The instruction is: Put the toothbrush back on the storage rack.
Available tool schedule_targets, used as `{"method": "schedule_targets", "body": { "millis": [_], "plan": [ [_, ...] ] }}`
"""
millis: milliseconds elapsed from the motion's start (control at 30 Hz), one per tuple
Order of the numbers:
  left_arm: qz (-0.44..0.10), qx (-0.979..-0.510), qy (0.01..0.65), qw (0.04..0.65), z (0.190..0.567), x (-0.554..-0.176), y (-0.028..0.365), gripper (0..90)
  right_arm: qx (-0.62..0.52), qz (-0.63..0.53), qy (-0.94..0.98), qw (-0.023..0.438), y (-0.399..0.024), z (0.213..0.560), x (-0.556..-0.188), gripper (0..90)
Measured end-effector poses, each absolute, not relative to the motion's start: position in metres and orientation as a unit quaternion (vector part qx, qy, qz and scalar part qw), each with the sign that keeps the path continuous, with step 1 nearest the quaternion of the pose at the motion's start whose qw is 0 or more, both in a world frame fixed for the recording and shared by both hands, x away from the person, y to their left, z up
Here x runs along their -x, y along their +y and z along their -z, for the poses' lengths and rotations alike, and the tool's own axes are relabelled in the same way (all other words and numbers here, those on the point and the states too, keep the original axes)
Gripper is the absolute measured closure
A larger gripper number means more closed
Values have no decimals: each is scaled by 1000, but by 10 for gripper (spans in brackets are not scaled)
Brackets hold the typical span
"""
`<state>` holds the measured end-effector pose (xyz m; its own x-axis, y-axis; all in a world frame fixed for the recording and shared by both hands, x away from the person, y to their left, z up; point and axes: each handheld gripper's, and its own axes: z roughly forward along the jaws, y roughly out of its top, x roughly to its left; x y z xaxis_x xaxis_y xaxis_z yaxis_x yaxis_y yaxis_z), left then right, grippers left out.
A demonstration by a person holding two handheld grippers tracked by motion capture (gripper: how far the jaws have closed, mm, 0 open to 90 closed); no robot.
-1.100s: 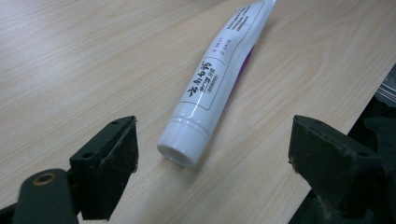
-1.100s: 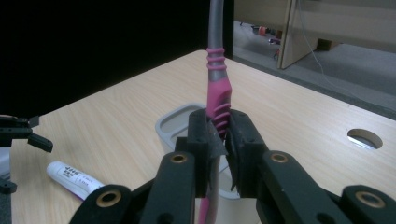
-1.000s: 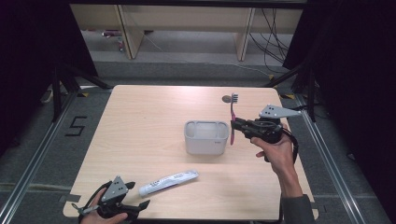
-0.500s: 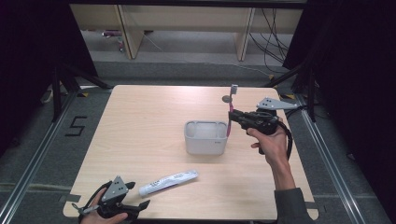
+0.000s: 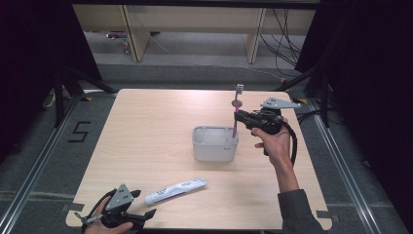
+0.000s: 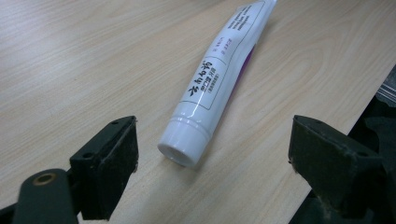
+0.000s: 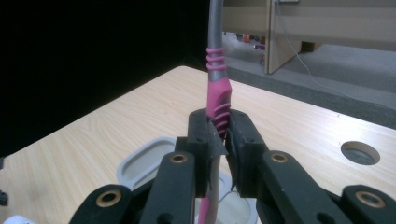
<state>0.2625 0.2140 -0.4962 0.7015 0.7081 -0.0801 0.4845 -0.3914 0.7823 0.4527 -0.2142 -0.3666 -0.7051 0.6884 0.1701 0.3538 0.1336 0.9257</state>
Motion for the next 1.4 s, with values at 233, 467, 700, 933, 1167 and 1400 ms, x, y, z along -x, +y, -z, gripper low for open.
{"method": "schedule_targets", "body": {
  "millis": [233, 467, 700, 933, 1167, 1400],
  "plan": [
    [-134, -824, 362, 415, 496, -263, 214, 155, -361, -553, 738, 141, -212, 378, -461, 803],
    [-134, -820, 363, 421, 497, -263, 214, 156, -363, -546, 741, 145, -209, 388, -466, 803],
    [-134, -821, 363, 419, 497, -263, 214, 155, -372, -540, 742, 142, -208, 398, -465, 803],
    [-133, -823, 362, 417, 496, -263, 214, 155, -370, -533, 748, 138, -204, 407, -465, 802],
    [-131, -816, 364, 429, 499, -263, 212, 155, -371, -532, 748, 139, -202, 414, -464, 802],
    [-133, -820, 361, 423, 498, -263, 213, 155, -363, -529, 754, 141, -204, 418, -463, 801]
  ]
}}
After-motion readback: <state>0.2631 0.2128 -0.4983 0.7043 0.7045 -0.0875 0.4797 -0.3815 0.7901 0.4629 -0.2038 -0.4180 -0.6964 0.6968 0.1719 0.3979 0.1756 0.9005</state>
